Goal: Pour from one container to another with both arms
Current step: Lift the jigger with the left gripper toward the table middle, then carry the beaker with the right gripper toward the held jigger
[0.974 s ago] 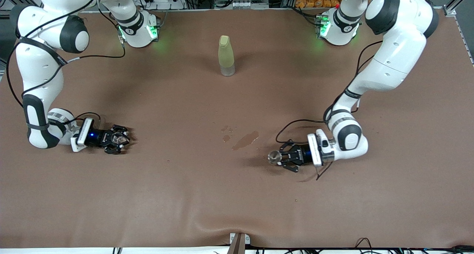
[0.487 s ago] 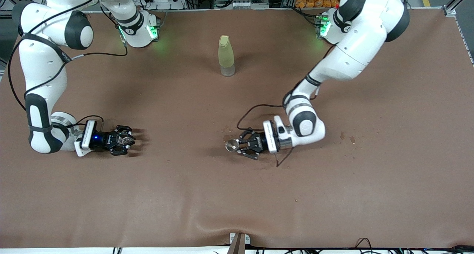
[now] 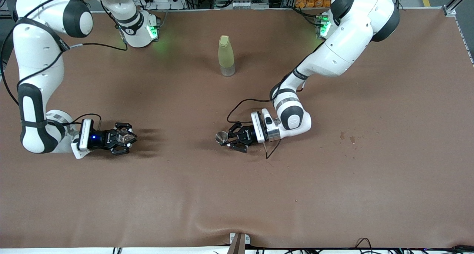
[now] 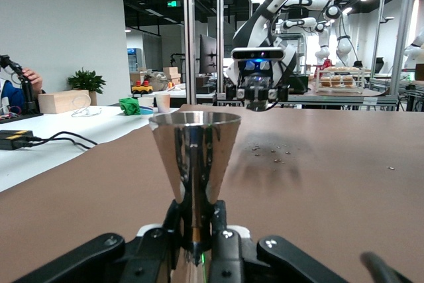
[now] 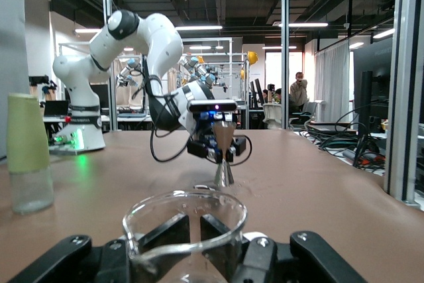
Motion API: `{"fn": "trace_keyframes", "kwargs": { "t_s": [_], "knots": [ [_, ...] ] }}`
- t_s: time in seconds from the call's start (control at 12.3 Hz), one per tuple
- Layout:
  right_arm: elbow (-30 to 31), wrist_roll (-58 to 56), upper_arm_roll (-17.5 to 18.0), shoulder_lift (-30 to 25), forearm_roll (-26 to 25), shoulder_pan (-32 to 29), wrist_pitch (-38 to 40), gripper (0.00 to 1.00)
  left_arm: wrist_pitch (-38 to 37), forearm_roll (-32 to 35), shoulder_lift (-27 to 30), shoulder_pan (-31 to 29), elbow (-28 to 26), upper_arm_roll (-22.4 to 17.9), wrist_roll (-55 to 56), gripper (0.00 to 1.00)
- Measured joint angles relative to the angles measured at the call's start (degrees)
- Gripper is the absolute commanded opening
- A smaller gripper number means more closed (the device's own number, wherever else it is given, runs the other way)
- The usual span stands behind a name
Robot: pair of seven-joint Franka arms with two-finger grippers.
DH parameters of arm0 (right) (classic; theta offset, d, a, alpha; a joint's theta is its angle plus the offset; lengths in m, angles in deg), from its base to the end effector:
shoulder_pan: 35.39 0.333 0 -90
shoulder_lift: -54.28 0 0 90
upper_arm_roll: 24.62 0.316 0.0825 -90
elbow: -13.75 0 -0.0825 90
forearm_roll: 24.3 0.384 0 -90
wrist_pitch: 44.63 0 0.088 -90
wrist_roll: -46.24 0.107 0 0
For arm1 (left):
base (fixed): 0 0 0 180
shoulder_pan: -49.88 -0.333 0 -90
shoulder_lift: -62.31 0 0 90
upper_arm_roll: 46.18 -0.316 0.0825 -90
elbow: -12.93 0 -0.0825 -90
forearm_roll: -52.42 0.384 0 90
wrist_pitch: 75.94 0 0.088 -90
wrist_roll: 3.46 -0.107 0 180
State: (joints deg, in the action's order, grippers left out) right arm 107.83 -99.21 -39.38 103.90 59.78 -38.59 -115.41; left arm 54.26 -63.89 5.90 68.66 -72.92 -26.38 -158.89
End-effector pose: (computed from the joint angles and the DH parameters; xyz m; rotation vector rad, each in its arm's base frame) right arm 0.6144 -0.0413 0.1557 -1.1539 -1.2252 -1.1791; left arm 0.5700 -0.4288 0.1205 1.4275 -1.1580 1.3251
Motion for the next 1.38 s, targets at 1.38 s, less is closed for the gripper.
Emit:
{"fn": "trace_keyframes", "kwargs": {
  "t_s": [1.38],
  "knots": [
    [26.9,13.43,-3.11,-30.23,5.81,15.12,-13.23,0.0,0.0,-0.22,-0.85,1.38,-0.11,-0.2,0.0,0.0]
  ]
}}
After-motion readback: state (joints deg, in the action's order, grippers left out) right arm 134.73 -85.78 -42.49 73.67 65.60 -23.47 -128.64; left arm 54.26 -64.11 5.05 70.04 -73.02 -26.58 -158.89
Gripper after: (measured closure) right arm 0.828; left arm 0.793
